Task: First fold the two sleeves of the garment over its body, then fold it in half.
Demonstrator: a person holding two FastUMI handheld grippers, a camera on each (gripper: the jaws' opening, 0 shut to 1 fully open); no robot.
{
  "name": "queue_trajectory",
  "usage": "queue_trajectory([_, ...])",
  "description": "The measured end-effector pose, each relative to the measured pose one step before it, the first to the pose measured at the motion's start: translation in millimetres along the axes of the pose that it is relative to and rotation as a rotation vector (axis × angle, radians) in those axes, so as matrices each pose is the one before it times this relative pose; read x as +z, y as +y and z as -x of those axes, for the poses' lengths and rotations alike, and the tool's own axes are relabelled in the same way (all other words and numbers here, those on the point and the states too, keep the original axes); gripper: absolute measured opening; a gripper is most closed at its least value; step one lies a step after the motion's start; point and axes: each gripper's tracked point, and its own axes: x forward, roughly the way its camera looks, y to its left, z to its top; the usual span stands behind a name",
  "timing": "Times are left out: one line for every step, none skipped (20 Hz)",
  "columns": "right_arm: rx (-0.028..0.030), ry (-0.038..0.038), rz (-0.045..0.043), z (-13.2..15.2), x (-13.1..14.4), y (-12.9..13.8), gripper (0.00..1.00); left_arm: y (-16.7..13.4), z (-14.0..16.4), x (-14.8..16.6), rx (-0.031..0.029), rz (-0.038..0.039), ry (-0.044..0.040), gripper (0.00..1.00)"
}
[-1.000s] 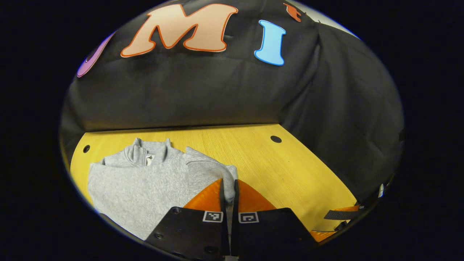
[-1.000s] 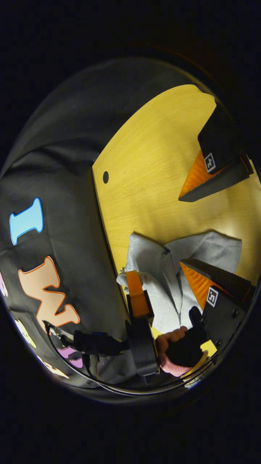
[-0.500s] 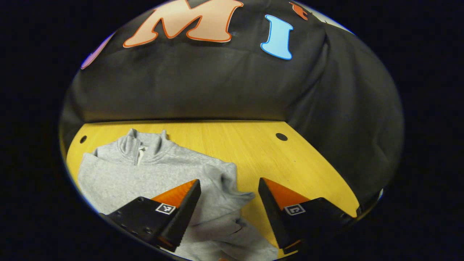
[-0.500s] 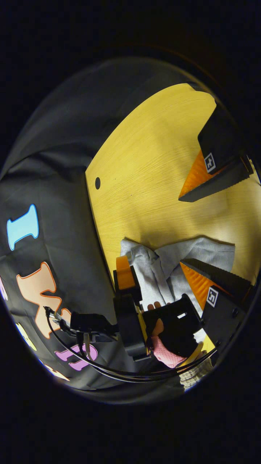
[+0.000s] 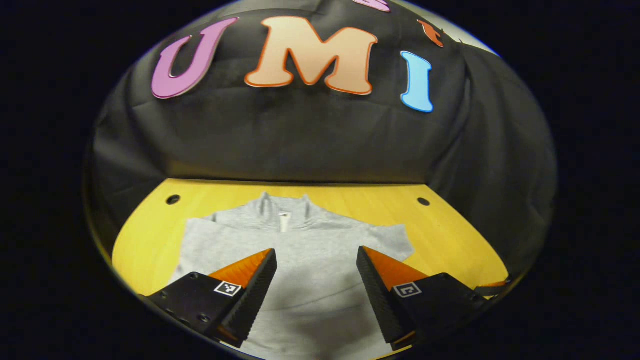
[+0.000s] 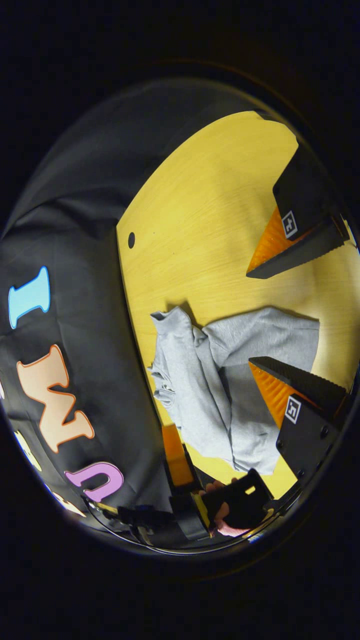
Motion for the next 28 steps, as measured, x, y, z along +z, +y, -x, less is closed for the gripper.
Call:
queue_trajectory([0.00637,0.00187,0.00228,-0.44,-2.88,6.28,0.94,19.19,10.49,-2.27,0.02153,0.00131,-0.00015,0.94])
queue_trajectory([0.00653,0.00153,0.00288,-0.36,-2.55,5.83,0.98,18.81,9.46,-5.77,0.02633,-0.00093,0.00333,0.94])
queue_trajectory([0.00447,0.00129,0.00622,-0.86,-3.19,6.56,0.98,19.57,7.81,-5.3,0.02159,-0.00136,0.00645,0.94])
queue_trajectory([-0.00136,0.00252,0.0112,-0.27,-4.12,4.12,0.98,16.99,9.0,-7.32,0.01866,-0.00192,0.00278,0.94])
queue_trajectory([-0.00066,0.00552,0.0124,0.04,-5.23,3.87,0.98,16.07,9.26,-7.42,0.02169,-0.00292,0.00646,0.97])
queue_trajectory([-0.00043,0.00565,0.01091,-0.14,-5.48,3.46,0.98,13.87,6.09,-11.24,0.01714,0.00098,0.01122,0.94])
queue_trajectory([-0.00143,0.00696,0.00906,-0.39,-5.69,2.09,0.98,12.36,7.61,-10.65,0.01478,0.00539,0.01288,0.94])
queue_trajectory([-0.00216,0.00724,0.00806,-0.06,-6.5,2.18,0.98,9.69,8.53,-12.22,0.013,0.00748,0.01672,0.94])
queue_trajectory([-0.00401,0.00769,0.00726,-0.54,-6.76,2.29,0.98,11.21,7.84,-14.76,0.01102,0.00477,0.01528,0.94])
queue_trajectory([-0.00668,0.00751,0.00895,-1.06,-6.22,0.67,0.98,11.19,7.53,-16.23,0.00809,0.00459,0.02277,0.94])
queue_trajectory([-0.01151,0.00849,0.01435,-1.58,-6.71,0.48,0.98,7.49,7.4,-15.23,0.00402,0.00357,0.02219,0.94])
queue_trajectory([-0.00912,0.00794,0.01697,-0.55,-6.84,-0.53,0.94,5.99,7.53,-14.94,0.00529,0.00614,0.01708,0.97])
queue_trajectory([-0.0043,0.00482,0.01258,-0.67,-4.91,1.63,0.94,5.49,6.27,-14.06,0.00307,0.00664,0.01959,0.94])
queue_trajectory([-0.00321,0.003,0.00655,-1.0,-3.85,1.51,0.98,3.61,4.38,-11.18,0.00443,0.00558,0.01832,0.94])
queue_trajectory([-0.00092,0.00605,0.00311,-1.12,-5.26,1.92,0.98,4.17,4.62,-10.85,0.00509,0.00624,0.01815,0.94])
queue_trajectory([-0.00294,0.01069,0.00421,-1.27,-5.43,0.81,0.94,1.9,1.88,-11.48,-0.00018,0.00557,0.01574,0.94])
queue_trajectory([-0.00466,0.00833,0.00631,-1.19,-5.87,1.13,0.94,1.15,0.62,-9.06,-0.00019,0.00497,0.01306,0.94])
queue_trajectory([-0.00397,0.00642,0.00753,-1.97,-3.95,0.87,0.98,0.4,-2.61,-5.12,-0.00196,0.00149,0.01113,0.94])
queue_trajectory([-0.00581,0.00504,0.00983,-1.79,-3.8,1.04,0.98,0.68,-2.29,-3.25,-0.0051,-0.00155,0.00584,0.94])
queue_trajectory([-0.00191,0.01145,0.00668,-0.73,-5.78,0.35,0.98,0.97,-0.9,-5.25,-0.00431,-0.00034,0.00741,0.94])
queue_trajectory([-0.00611,-0.00671,0.01013,-0.57,-0.17,-0.1,0.94,0.58,-1.45,-4.0,-0.00464,-0.00088,0.00649,0.94])
queue_trajectory([-0.00471,-0.00222,0.00677,-0.84,-0.52,1.12,0.98,0.47,-1.02,-2.89,-0.00233,-0.00049,0.00714,0.94])
queue_trajectory([-0.00631,0.00349,0.00686,-0.85,-0.39,-0.92,0.94,-0.72,-2.16,-2.88,-0.00049,0.00282,0.00655,0.94])
queue_trajectory([-0.00219,-0.00408,0.00568,-1.41,1.1,0.0,0.94,-2.22,-3.52,-2.83,-0.00328,0.00575,0.00485,0.94])
queue_trajectory([-0.00198,-0.00212,0.00354,0.57,-1.78,0.23,0.98,0.61,-2.28,-0.55,-0.00067,0.0021,-0.00043,0.94])
queue_trajectory([-0.0012,-0.00547,0.00036,0.71,0.52,-0.02,0.98,0.62,-1.25,0.43,0.00089,-0.00415,-0.00045,0.94])
queue_trajectory([-0.00763,-0.00419,-0.00118,-0.6,-0.77,-1.33,0.94,-0.19,-0.68,0.38,-0.00037,-0.00245,-0.00211,0.95])
queue_trajectory([-0.00882,-0.00504,-0.00331,-1.57,-0.58,-2.04,0.94,-0.57,-1.96,-1.71,-0.00264,0.00089,0.00264,0.95])
